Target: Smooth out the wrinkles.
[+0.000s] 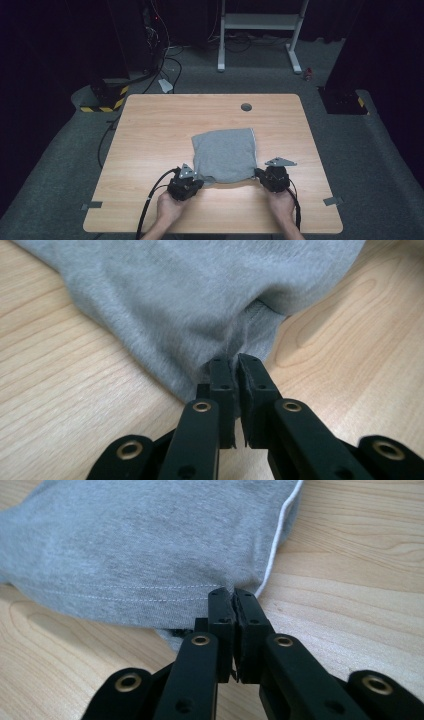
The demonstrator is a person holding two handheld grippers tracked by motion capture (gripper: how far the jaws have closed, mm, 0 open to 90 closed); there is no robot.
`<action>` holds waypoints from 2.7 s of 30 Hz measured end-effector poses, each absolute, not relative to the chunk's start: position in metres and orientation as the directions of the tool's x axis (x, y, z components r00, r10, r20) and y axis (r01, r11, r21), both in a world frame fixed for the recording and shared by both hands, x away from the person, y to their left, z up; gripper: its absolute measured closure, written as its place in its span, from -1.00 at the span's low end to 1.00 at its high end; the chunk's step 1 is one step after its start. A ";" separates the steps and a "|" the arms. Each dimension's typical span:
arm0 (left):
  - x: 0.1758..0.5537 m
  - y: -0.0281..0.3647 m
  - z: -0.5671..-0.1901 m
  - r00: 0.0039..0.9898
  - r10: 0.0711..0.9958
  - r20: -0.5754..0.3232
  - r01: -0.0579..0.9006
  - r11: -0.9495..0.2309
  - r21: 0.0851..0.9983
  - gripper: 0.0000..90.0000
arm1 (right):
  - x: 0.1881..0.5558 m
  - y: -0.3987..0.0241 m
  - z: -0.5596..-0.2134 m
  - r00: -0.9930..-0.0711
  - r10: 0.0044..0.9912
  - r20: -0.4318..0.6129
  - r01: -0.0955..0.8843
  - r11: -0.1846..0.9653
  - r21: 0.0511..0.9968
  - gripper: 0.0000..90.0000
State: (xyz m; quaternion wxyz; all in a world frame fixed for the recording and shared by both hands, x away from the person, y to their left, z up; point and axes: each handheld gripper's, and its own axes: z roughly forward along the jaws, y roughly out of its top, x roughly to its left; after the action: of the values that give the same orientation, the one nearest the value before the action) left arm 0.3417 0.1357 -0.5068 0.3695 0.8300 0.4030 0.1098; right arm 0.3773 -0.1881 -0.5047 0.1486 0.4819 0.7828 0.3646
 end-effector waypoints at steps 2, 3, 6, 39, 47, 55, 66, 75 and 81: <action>0.337 0.141 -0.505 0.642 0.756 -0.124 0.588 -0.383 0.713 0.90 | 0.377 -0.187 -0.504 -0.504 0.858 0.096 0.636 0.294 0.713 0.96; 0.335 0.144 -0.504 0.641 0.757 -0.125 0.586 -0.377 0.718 0.90 | 0.377 -0.187 -0.504 -0.506 0.857 0.093 0.636 0.298 0.712 0.96; 0.327 0.152 -0.503 0.640 0.758 -0.125 0.579 -0.369 0.727 0.89 | 0.376 -0.189 -0.502 -0.505 0.857 0.102 0.642 0.294 0.708 0.95; 0.318 0.160 -0.506 0.628 0.768 -0.129 0.588 -0.359 0.725 0.97 | 0.378 -0.185 -0.503 -0.501 0.859 0.110 0.663 0.298 0.687 0.89; 0.317 0.165 -0.504 0.628 0.761 -0.161 0.588 -0.329 0.739 0.79 | 0.372 -0.189 -0.499 -0.506 0.853 0.125 0.641 0.275 0.716 0.81; 0.335 0.134 -0.500 0.687 0.719 -0.102 0.545 -0.416 0.728 0.45 | 0.362 -0.186 -0.488 -0.525 0.842 0.123 0.612 0.273 0.742 0.80; 0.331 0.152 -0.508 0.682 0.718 -0.137 0.581 -0.419 0.698 0.70 | 0.375 -0.173 -0.507 -0.544 0.833 0.099 0.642 0.337 0.689 0.95; 0.356 0.137 -0.501 0.636 0.754 -0.166 0.602 -0.350 0.718 0.00 | 0.371 -0.173 -0.492 -0.545 0.835 0.082 0.581 0.305 0.754 0.40; 0.372 0.115 -0.514 0.625 0.772 -0.116 0.608 -0.388 0.693 -0.04 | 0.383 -0.152 -0.499 -0.557 0.829 0.045 0.581 0.350 0.735 0.16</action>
State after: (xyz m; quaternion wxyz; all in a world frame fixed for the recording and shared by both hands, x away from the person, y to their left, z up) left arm 0.3715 0.1148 -0.5139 0.3627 0.8252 0.4179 0.1132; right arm 0.3834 -0.1517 -0.4985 0.1708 0.4387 0.8037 0.3640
